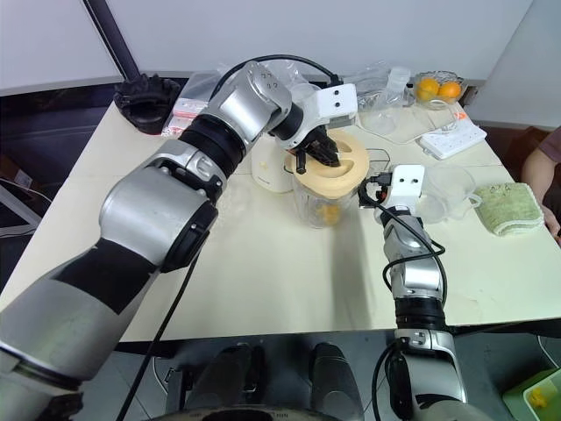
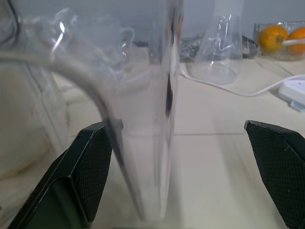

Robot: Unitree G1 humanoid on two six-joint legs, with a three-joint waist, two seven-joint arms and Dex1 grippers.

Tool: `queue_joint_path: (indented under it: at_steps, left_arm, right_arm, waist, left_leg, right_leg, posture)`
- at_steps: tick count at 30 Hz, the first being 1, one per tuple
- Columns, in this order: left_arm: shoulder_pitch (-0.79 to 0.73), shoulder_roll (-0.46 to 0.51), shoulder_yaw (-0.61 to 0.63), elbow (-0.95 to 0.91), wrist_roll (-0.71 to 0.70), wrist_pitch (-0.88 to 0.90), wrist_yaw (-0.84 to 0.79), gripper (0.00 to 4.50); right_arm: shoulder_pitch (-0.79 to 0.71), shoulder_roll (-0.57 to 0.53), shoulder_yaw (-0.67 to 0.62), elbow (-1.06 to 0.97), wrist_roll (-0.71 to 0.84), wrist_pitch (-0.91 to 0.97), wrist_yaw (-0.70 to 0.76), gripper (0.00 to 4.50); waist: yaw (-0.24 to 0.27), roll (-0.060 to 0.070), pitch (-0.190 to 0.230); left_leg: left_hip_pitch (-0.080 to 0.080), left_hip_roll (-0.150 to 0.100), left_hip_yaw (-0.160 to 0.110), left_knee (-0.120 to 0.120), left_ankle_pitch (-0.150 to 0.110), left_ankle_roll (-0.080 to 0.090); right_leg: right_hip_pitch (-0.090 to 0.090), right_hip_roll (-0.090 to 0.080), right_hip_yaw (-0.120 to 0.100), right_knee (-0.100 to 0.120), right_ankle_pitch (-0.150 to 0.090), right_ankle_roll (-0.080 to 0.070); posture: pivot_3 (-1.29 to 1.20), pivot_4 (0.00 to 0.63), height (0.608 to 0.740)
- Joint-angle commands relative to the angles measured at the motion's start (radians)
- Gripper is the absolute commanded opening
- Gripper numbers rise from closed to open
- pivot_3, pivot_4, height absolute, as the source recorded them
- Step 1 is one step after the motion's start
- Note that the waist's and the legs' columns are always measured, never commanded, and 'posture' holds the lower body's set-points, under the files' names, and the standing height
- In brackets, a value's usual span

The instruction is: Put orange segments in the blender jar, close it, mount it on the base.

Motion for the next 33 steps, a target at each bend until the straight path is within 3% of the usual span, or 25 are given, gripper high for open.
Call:
queue_joint_path:
  at_steps: [1,6,7,21,33]
  left_arm:
    - [0.05,-0.018,-0.038,0.041,0.039,0.005,-0.037,0.25]
    - [0.065,-0.014,-0.035,0.04,0.037,0.006,-0.045,0.25]
    - [0.069,-0.014,-0.029,0.04,0.032,0.011,-0.044,0.25]
    - [0.15,-0.016,0.042,0.034,-0.01,0.074,0.059,0.25]
    - [0.17,-0.016,0.012,0.029,0.017,0.025,0.039,0.25]
  right_arm:
    - [-0.024,-0.003,0.002,-0.047,0.006,-0.022,0.018,3.63]
    - [-0.026,0.012,0.015,-0.072,-0.008,-0.001,-0.006,1.15]
    - [-0.026,0.015,0.017,-0.075,-0.009,0.002,-0.01,0.93]
    - [0.003,0.029,0.033,-0.122,-0.032,0.038,-0.013,0.93]
    - [0.013,0.033,0.037,-0.128,-0.035,0.037,-0.005,0.93]
  waist:
    - [-0.001,0.0,0.0]
    - [-0.004,0.0,0.0]
    - [-0.005,0.0,0.0]
    - [-0.004,0.0,-0.001]
    - [-0.002,0.0,-0.013]
  left_leg:
    - [0.0,0.0,0.0,0.0,0.0,0.0]
    - [0.0,0.0,0.0,0.0,0.0,0.0]
    - [0.0,0.0,0.0,0.0,0.0,0.0]
    - [0.004,0.0,0.0,0.0,0.0,0.0]
    - [0.005,0.0,0.0,-0.001,0.0,0.0]
  right_leg:
    - [0.0,0.0,0.0,0.0,0.0,0.0]
    - [0.0,0.0,0.0,0.0,0.0,0.0]
    - [0.0,0.0,0.0,0.0,0.0,0.0]
    - [0.003,0.0,0.0,0.0,0.0,0.0]
    - [0.004,0.0,0.0,0.0,0.0,0.0]
  posture:
    - [0.0,0.15,0.74]
    - [0.0,0.15,0.74]
    - [0.0,0.15,0.74]
    - [0.0,0.15,0.74]
    - [0.0,0.15,0.74]
